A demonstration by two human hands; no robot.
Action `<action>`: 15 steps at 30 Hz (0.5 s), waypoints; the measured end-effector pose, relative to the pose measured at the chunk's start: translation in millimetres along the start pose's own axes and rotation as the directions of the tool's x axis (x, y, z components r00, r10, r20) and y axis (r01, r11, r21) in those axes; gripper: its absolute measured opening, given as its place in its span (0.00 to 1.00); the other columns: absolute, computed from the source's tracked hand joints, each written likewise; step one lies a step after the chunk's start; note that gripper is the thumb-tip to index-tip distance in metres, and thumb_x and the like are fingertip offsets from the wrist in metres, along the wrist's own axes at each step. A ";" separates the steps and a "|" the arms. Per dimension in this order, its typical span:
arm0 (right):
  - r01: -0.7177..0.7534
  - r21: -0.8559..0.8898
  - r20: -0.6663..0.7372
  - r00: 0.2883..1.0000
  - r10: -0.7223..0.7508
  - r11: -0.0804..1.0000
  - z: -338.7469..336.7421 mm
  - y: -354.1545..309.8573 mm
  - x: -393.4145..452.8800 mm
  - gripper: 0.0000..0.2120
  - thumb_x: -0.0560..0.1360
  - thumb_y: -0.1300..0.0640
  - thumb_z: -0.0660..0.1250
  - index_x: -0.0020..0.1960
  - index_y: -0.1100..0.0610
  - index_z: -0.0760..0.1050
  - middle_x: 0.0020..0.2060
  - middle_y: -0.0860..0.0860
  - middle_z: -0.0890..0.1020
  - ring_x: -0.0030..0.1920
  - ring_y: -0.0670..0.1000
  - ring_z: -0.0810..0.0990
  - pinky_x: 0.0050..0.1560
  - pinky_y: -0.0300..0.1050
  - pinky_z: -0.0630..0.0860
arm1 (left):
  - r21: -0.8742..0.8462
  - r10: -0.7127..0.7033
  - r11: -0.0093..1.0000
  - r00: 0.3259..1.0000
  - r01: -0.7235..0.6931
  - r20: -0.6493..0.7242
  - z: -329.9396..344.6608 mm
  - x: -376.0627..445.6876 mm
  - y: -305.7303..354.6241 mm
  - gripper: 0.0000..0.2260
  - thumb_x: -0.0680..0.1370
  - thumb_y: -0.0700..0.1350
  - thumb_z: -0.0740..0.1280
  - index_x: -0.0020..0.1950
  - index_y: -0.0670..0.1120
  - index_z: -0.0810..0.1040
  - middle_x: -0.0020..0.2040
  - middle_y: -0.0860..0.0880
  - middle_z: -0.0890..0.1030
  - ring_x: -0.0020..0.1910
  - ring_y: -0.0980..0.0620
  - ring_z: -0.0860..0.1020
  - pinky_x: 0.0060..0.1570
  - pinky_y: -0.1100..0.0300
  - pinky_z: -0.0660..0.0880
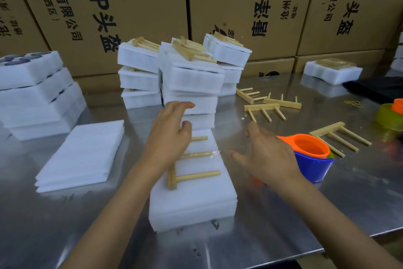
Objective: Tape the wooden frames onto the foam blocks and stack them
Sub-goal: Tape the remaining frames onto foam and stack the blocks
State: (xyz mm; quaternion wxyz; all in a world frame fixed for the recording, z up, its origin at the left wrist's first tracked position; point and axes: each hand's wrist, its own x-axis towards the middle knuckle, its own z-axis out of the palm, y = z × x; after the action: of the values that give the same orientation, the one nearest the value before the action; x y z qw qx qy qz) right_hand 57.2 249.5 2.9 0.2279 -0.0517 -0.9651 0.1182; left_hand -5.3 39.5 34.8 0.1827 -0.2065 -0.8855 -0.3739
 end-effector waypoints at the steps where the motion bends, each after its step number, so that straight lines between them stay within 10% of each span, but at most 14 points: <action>1: 0.021 -0.044 0.002 1.000 -0.021 0.999 4.1 -3.2 -1.8 0.24 0.71 0.38 0.68 0.56 0.51 0.64 0.49 0.47 0.76 0.51 0.54 0.77 0.35 0.46 0.64 | -0.020 -0.034 0.999 0.999 0.033 -0.018 -6.5 -5.8 -6.9 0.20 0.79 0.38 0.59 0.69 0.53 0.73 0.69 0.54 0.70 0.68 0.54 0.67 0.68 0.53 0.65; 9: -0.080 0.026 0.086 0.993 0.078 0.996 26.5 -14.6 -12.0 0.22 0.74 0.36 0.66 0.55 0.50 0.66 0.55 0.48 0.76 0.54 0.53 0.77 0.38 0.47 0.68 | -0.111 -0.357 0.933 0.921 0.342 -0.157 -20.7 -55.6 -68.9 0.16 0.81 0.40 0.62 0.69 0.50 0.73 0.66 0.52 0.73 0.62 0.54 0.71 0.64 0.54 0.69; 15: -0.118 -0.014 0.077 0.990 0.118 0.993 27.7 -16.7 -16.6 0.23 0.74 0.34 0.65 0.57 0.50 0.67 0.55 0.48 0.77 0.54 0.53 0.78 0.37 0.46 0.69 | -0.166 -0.522 0.848 0.847 0.503 -0.097 -7.2 -82.7 -88.3 0.06 0.80 0.39 0.66 0.50 0.48 0.82 0.45 0.50 0.83 0.48 0.48 0.81 0.47 0.56 0.76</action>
State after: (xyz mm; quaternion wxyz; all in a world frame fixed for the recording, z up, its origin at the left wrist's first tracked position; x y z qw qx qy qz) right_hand 58.6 225.1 -23.9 0.1825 -0.1050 -0.9690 0.1290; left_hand 21.7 -40.8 -51.9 0.1228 0.0526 -0.8663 -0.4814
